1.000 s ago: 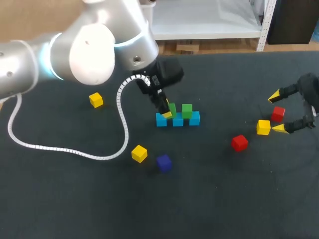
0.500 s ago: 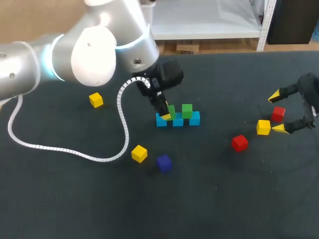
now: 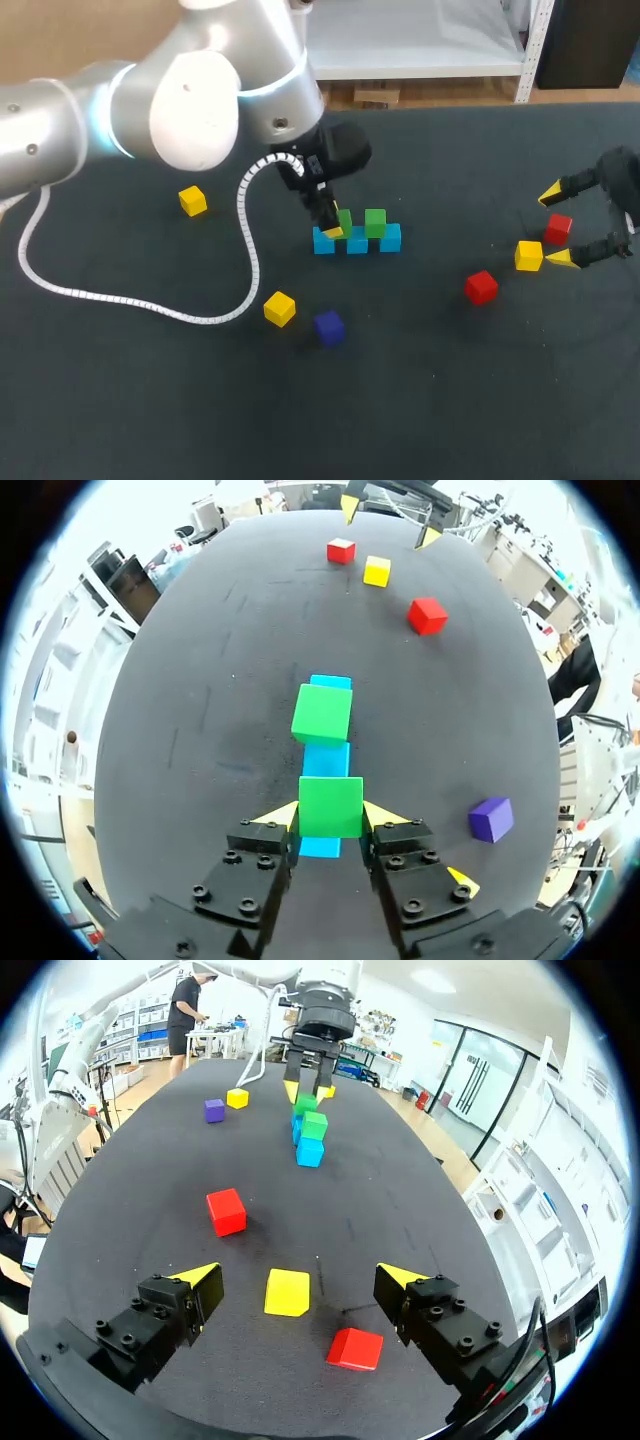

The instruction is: Place the blue cubes, place green cubes on the blue cubes, place the yellow cubes on the green cubes, then place the red cubes on the yellow cubes, and place purple cube on the red cubes.

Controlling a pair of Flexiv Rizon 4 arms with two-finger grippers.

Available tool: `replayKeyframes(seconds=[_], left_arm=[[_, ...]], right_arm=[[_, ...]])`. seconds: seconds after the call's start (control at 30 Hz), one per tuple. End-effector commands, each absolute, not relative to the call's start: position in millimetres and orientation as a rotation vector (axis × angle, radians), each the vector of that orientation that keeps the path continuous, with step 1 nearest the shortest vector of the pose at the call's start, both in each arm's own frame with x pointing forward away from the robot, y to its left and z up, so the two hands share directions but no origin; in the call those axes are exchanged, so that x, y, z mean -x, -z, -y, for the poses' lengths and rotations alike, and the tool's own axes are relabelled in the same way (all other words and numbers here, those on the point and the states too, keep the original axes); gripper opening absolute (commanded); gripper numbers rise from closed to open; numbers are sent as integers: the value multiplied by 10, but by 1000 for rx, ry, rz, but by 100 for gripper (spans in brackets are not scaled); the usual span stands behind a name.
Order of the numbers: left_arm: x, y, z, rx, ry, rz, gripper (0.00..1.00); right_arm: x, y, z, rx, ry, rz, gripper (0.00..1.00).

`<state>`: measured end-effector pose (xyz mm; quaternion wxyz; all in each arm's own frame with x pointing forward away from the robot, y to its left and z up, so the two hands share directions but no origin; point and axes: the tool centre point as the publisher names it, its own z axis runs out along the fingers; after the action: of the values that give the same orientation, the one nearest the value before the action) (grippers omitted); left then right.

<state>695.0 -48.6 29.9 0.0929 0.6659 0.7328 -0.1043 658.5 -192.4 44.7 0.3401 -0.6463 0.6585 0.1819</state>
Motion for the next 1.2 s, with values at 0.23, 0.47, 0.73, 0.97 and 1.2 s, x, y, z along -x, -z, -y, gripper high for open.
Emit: replayKeyframes(seconds=[0.23, 0.47, 0.73, 0.97, 1.2], left_arm=[[-7006, -295, 499, -2000, 305, -2175, 0], [-7000, -283, 498, -2019, 301, -2169, 0], [-6986, -266, 504, -2037, 301, -2161, 0], [-6990, -263, 502, -2046, 294, -2160, 0], [-6998, -260, 499, -2050, 292, -2161, 0]], right_arm=[[-6590, -438, 1925, 1680, -475, -1710, 100], [-6590, -438, 1925, 1680, -475, -1710, 100], [-6590, -438, 1925, 1680, -475, -1710, 100], [-6590, -438, 1925, 1680, -475, -1710, 100], [-6590, -438, 1925, 1680, -475, -1710, 100]])
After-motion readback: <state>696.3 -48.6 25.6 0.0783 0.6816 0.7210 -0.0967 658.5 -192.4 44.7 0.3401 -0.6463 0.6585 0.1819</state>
